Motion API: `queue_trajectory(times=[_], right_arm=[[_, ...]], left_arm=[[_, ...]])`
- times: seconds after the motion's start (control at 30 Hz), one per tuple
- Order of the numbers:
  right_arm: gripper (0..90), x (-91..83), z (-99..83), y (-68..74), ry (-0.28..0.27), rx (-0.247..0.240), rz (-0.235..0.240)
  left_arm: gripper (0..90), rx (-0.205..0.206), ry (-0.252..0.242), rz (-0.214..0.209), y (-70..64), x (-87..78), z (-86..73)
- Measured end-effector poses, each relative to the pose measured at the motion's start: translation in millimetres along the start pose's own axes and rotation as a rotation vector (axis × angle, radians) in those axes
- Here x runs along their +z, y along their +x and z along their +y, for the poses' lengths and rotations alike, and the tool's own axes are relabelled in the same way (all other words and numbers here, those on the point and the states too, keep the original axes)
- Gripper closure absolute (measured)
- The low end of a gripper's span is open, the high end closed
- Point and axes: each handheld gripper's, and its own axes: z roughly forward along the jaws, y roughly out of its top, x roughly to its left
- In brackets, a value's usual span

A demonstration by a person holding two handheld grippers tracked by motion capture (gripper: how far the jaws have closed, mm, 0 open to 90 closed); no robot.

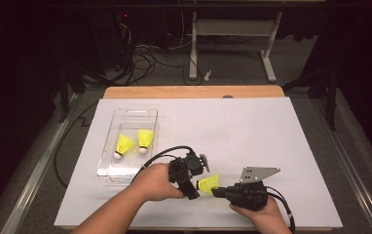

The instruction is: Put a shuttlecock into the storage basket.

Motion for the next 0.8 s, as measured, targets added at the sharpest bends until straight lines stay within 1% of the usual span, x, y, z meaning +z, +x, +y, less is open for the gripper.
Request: queue_trajectory(times=[0.1, 0.17, 0.3, 0.47, 0.57, 0.63, 0.8], right_arm=[[90.0, 0.1, 0.2, -0.6, -0.005, 0.005, 0.007], [90.0, 0.3, 0.2, -1.1, -0.007, 0.008, 0.014], [90.0, 0.7, 0.5, -0.8, -0.016, 0.015, 0.028], [90.0, 0.6, 0.4, -1.4, -0.012, 0.015, 0.020], [90.0, 0.5, 0.4, -1.4, -0.012, 0.016, 0.018], [90.0, 0.7, 0.4, -1.6, -0.012, 0.017, 0.016], [90.0, 0.7, 0.4, -2.0, -0.009, 0.015, 0.012]], left_arm=[[42.9, 0.006, -0.006, -0.005, 0.0, 0.2, 0.3], [45.5, 0.009, -0.012, -0.016, -0.3, 0.7, 0.7], [48.8, 0.016, -0.007, -0.013, -1.2, 2.5, 1.9], [54.3, 0.018, -0.006, -0.013, -0.9, 3.4, 1.6], [55.1, 0.017, -0.006, -0.009, -0.8, 2.7, 1.3], [56.0, 0.016, -0.006, -0.004, -0.9, 2.7, 1.2], [61.6, 0.012, -0.008, 0.012, -0.6, 3.0, 0.9]])
